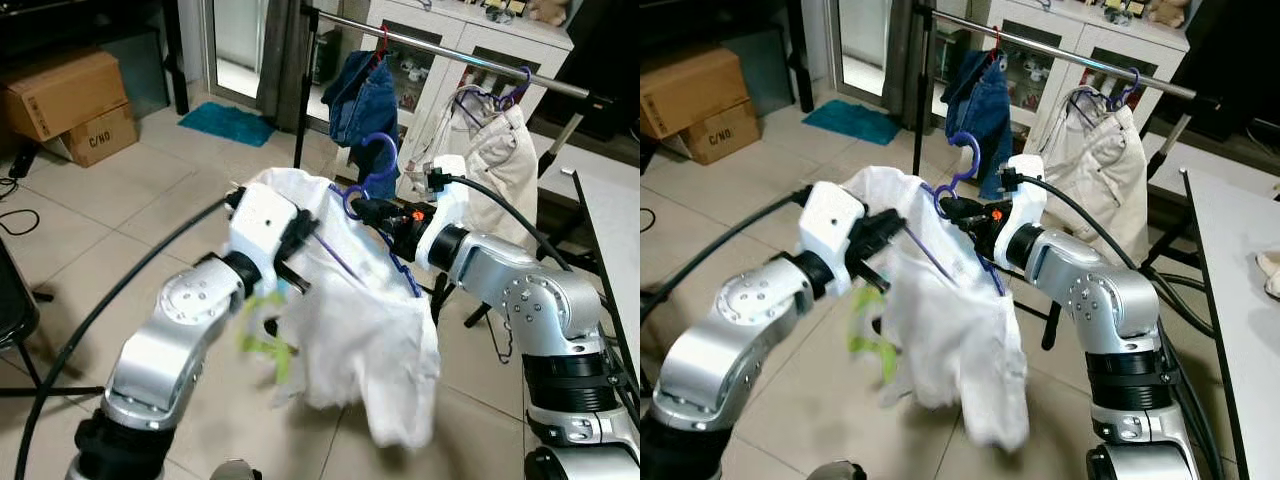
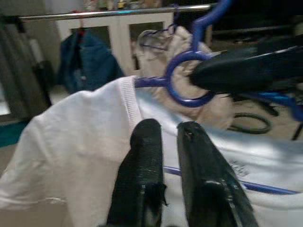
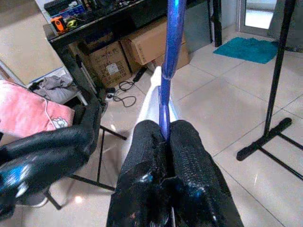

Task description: Hang hanger

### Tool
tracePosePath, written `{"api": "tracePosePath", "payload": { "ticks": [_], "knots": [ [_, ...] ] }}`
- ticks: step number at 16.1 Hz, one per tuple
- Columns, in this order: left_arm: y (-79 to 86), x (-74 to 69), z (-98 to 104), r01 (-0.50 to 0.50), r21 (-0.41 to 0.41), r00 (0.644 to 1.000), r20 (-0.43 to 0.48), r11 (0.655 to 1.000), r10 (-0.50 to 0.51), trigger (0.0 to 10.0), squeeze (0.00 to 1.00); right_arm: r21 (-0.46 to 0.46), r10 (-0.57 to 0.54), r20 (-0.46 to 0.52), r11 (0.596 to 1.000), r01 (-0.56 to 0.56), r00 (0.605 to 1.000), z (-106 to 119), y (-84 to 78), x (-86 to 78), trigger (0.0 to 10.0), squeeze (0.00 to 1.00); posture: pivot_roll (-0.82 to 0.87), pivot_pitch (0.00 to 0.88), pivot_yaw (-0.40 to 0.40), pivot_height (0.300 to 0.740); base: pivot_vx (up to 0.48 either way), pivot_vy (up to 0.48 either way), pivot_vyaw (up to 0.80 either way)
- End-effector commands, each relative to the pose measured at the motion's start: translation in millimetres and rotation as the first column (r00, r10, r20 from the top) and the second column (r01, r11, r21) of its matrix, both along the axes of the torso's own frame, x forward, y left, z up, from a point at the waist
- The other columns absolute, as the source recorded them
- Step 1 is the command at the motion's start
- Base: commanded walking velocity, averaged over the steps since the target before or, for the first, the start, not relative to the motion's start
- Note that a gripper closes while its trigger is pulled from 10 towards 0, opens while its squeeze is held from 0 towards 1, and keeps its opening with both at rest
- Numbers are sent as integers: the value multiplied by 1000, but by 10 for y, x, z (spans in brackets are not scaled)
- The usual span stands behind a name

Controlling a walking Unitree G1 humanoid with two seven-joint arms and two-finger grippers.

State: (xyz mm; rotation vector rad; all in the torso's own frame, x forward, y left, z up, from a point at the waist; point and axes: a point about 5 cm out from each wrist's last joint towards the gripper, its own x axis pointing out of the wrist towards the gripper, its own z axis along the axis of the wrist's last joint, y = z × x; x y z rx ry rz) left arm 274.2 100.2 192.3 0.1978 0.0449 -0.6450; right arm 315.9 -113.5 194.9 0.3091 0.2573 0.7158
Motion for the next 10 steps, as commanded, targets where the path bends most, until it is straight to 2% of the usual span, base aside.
{"api": "tracePosePath", "payload": {
  "ticks": [1, 2, 4, 6, 7, 8, 9, 10],
  "knots": [
    [-69, -44, 16, 38, -27, 999, -14, 999, -39, 10000, 1000, -15, -26, 15, 1000, 26, 1000, 29, -67, 13, 10000, 0, 75, 0, -126, 740, 0, 0, 0],
    [-77, -48, 25, 40, -42, 999, -20, 998, -41, 10000, 0, -30, -46, 14, 998, 46, 999, -7, -83, 14, 10000, 0, 74, 0, -123, 740, 0, 0, 0],
    [-10, -51, 36, 6, -41, 1000, -25, 999, -7, 10000, 0, -59, -122, 3, 991, 121, 993, -102, -121, 19, 10000, 0, 74, 0, -123, 740, 0, 0, 0],
    [257, -24, 2, -171, -31, 985, -27, 985, 171, 10000, 0, -94, -212, -7, 973, 210, 977, -212, -202, 9, 10000, 0, 69, 0, -106, 740, 0, 0, 0],
    [378, -10, -34, -251, -25, 968, -37, 968, 250, 10000, 0, -114, -232, 8, 966, 231, 973, -245, -222, -16, 10000, 0, 69, 0, -106, 740, 0, 0, 0],
    [667, -49, -120, -398, -2, 917, -19, 917, 398, 10000, 0, -134, -271, 52, 952, 275, 961, -336, -250, -132, 10000, 0, 72, 0, -120, 740, 0, 0, 0],
    [723, -74, -140, -418, 9, 908, -8, 908, 418, 10000, 0, -148, -288, 79, 943, 297, 954, -367, -261, -169, 10000, 0, 81, 0, -129, 740, 0, 0, 0],
    [821, -135, -150, -453, -73, 891, -22, 889, 453, 10000, 0, -157, -375, 97, 909, 386, 922, -447, -292, -246, 10000, 0, 89, 0, -134, 740, 0, 0, 0]
  ]
}}
